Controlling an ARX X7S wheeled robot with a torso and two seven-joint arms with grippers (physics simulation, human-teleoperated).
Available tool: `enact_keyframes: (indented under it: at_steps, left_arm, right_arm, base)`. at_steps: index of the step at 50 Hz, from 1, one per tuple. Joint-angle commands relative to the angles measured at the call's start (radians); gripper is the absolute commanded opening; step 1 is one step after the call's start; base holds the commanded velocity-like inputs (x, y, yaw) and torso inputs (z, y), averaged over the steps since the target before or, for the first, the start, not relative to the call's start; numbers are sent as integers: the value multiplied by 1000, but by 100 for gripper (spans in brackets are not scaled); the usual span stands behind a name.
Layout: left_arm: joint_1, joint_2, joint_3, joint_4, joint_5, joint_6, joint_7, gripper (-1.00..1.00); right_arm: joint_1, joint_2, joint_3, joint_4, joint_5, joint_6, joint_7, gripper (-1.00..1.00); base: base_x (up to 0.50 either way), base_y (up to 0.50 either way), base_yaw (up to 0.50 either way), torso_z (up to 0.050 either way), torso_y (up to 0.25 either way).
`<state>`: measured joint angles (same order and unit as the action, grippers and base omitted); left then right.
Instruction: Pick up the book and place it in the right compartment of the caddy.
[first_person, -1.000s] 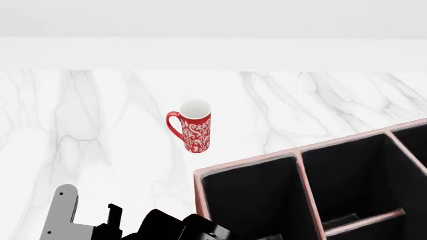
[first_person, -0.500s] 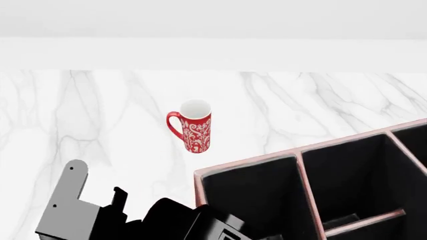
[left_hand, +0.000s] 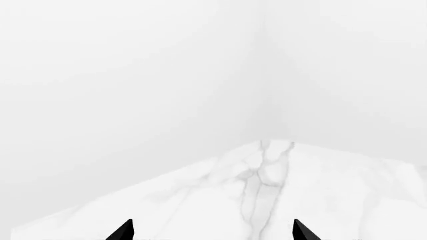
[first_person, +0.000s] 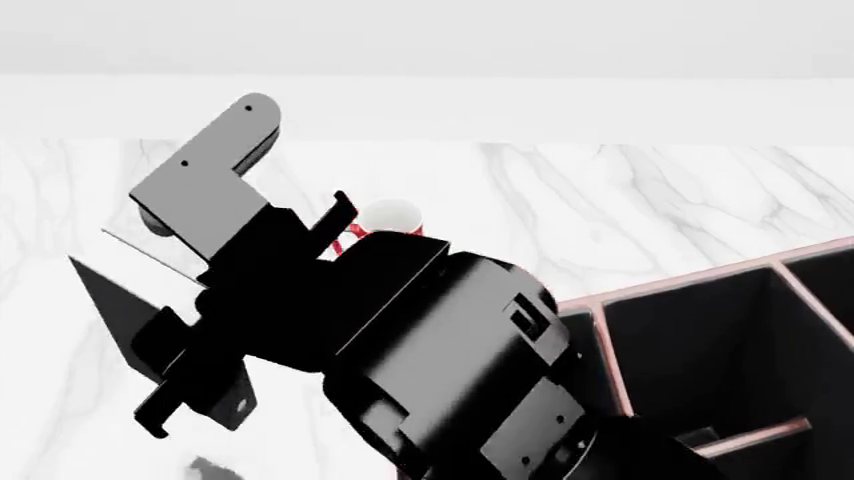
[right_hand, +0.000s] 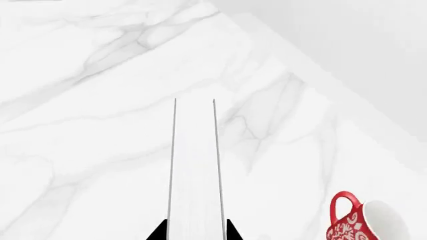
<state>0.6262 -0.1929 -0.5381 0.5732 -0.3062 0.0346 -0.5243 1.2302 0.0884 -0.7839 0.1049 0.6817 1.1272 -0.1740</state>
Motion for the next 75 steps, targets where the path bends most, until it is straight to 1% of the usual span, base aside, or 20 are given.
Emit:
enact_keyframes:
  at_steps: [1, 7, 9, 12, 13, 16, 21, 30, 35, 38, 42, 54, 59, 75]
  left_arm:
    - [2, 1, 1, -11, -5, 11, 5, 100]
    - [2, -1, -1, -12, -9, 10, 6, 100]
    - [-2, -3, -1, -12, -11, 7, 5, 100]
    - [-10, -10, 4, -11, -11, -3, 3, 100]
    - [-12, -12, 5, -9, -11, -7, 2, 100]
    - [-15, -16, 7, -4, -12, -13, 0, 100]
    - [-18, -23, 3, 13, -17, -27, -5, 100]
    - [-6, -20, -6, 10, -20, -15, -3, 100]
    - [-2, -16, -12, 6, -23, -6, -1, 100]
    - [-5, -16, -9, 3, -21, -6, -1, 100]
    - [-4, -15, -10, -6, -23, 3, 3, 100]
    - [-3, -18, -11, -2, -23, -2, 1, 100]
    - [-8, -23, -6, 1, -20, -13, 0, 100]
    - [-15, -26, -2, -12, -22, -7, 3, 100]
  right_arm:
    - [124, -11, 146, 13, 41, 129, 111, -100]
    - [197, -12, 235, 49, 63, 210, 181, -100]
    - [235, -14, 305, 64, 72, 266, 242, -100]
    - [261, -18, 365, 92, 74, 301, 297, -100]
    - [273, -20, 407, 111, 68, 315, 335, -100]
    - [293, -7, 473, 140, 53, 325, 399, -100]
    - [323, 21, 527, 190, 36, 312, 437, -100]
    - [347, 77, 539, 289, -20, 258, 472, -100]
    - [347, 116, 525, 285, -37, 251, 480, -100]
    - [350, 123, 534, 293, -44, 256, 498, -100]
    - [354, 160, 559, 304, -70, 245, 540, -100]
    - [349, 254, 601, 304, -90, 246, 575, -100]
    - [350, 292, 599, 306, -105, 239, 581, -100]
    - [327, 387, 644, 252, -111, 321, 645, -100]
  base:
    - [0, 0, 0, 0, 0]
    - [0, 0, 0, 0, 2]
    - [0, 0, 0, 0, 0]
    - [0, 0, 0, 0, 0]
    - [0, 0, 0, 0, 10]
    - [0, 0, 0, 0, 0]
    - [0, 0, 0, 0, 0]
    - [0, 0, 0, 0, 1]
    - [0, 0, 0, 0, 2]
    - [0, 0, 0, 0, 0]
    - [0, 0, 0, 0, 3]
    - [0, 0, 0, 0, 1]
    - [0, 0, 1, 0, 2]
    - [0, 0, 0, 0, 1]
